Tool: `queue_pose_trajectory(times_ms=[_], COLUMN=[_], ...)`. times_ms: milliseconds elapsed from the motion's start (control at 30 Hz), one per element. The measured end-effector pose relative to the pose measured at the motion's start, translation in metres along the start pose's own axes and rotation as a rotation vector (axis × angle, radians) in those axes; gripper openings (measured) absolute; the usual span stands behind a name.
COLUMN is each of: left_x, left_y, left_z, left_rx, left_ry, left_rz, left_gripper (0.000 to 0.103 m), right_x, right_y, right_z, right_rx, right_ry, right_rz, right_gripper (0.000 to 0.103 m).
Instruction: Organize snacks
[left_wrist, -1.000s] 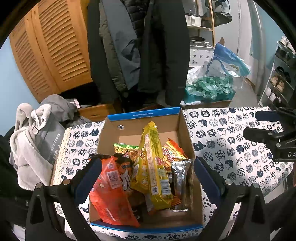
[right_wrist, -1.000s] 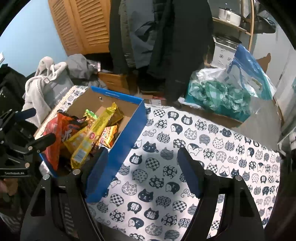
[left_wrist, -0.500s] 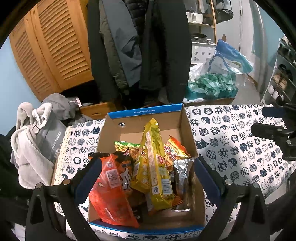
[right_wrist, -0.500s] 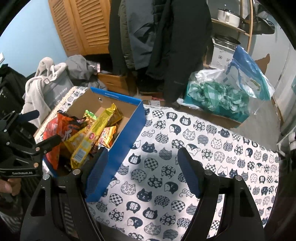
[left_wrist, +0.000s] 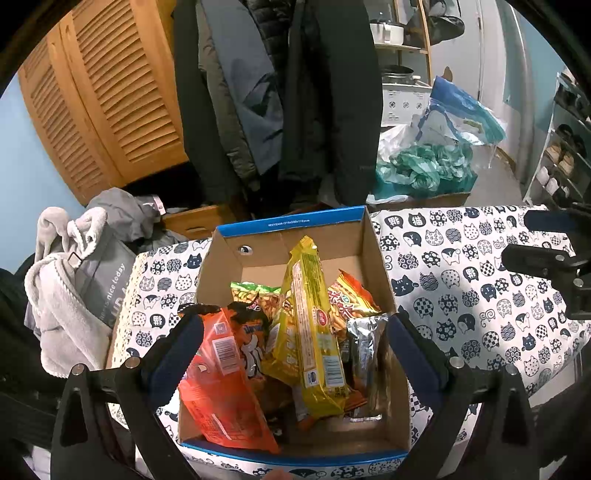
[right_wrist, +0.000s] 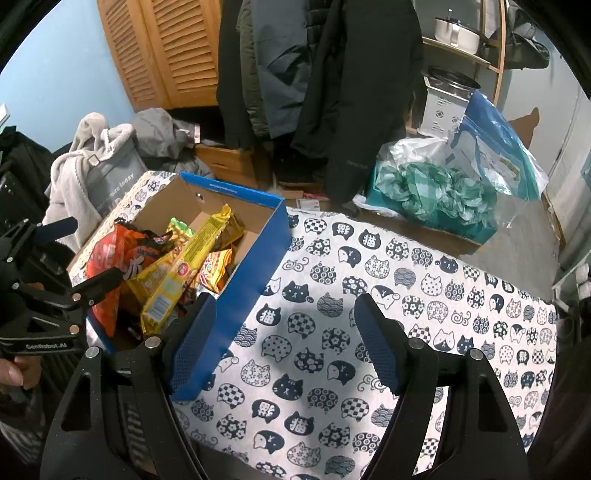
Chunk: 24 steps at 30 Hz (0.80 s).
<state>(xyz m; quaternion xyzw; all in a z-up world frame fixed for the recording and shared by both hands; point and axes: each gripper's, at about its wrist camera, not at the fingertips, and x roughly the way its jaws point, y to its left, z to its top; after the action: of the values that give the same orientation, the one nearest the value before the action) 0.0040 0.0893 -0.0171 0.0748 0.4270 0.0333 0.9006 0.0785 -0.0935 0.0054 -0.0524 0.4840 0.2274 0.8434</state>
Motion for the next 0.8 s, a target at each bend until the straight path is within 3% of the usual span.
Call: queue_pose_trajectory(times_ms=[800], left_x=[0.0005], left_y=[-0.0015], left_z=[-0.0025], left_rx=[0.003], left_ry=[0.001], left_rz=[-0.005], left_gripper=[0.1], right_x=[0.0006], right_y=[0.0017], right_z=[-0.0001], right_rx=[0.001], right_ry=[-0.001], right_rz=[-0.002], right_gripper=[0.076])
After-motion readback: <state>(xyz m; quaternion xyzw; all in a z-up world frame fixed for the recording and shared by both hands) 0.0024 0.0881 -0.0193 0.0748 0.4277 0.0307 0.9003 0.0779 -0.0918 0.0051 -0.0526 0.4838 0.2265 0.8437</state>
